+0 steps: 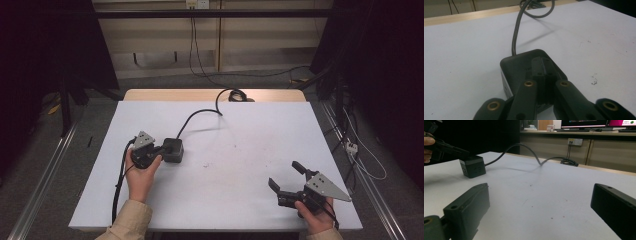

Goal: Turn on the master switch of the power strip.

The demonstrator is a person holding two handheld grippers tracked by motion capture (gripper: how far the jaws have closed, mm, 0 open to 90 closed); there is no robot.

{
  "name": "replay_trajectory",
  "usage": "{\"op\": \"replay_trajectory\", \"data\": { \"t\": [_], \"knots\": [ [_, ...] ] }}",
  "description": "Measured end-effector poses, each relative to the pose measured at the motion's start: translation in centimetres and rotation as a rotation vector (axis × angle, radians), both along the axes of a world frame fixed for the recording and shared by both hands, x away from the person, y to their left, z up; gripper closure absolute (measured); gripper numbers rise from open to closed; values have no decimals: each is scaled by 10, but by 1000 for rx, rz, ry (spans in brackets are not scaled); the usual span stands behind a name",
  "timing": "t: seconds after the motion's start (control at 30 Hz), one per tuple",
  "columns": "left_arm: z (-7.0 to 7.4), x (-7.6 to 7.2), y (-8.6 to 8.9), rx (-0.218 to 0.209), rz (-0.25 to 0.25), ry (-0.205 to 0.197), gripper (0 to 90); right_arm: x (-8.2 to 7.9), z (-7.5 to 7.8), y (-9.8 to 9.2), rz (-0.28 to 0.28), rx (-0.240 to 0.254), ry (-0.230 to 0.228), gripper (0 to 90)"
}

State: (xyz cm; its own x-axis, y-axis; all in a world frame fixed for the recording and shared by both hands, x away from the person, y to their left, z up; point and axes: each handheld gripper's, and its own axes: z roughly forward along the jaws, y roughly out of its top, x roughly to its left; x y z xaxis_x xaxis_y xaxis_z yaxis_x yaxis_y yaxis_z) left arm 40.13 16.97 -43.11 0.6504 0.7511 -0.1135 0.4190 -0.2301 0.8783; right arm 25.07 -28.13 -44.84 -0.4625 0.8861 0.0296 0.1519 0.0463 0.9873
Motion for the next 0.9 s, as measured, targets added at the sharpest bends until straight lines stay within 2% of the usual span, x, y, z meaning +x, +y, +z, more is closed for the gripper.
{"op": "replay_trajectory", "data": {
  "t": [0.13,0.33,0.47,0.53,0.67,0.8,0.83,0.9],
  "knots": [
    [0,0,0,-2,5,14,900,0,0,0,1,-1,-1,17],
    [0,0,0,-3,6,7,900,0,0,0,1,0,-1,17],
    [-1,-1,-2,23,3,-36,900,0,0,0,4,3,-1,17],
    [-1,0,0,-14,7,-14,900,0,0,0,5,3,0,17],
    [-1,0,0,-21,-4,-10,900,1,0,-1,3,6,1,17],
    [1,-1,0,-28,0,-22,900,1,0,0,2,6,2,17],
    [2,-2,0,-46,0,-22,900,1,1,0,5,5,0,17],
    [4,-2,1,-51,-1,-22,900,1,0,0,6,2,1,17]
  ]
}}
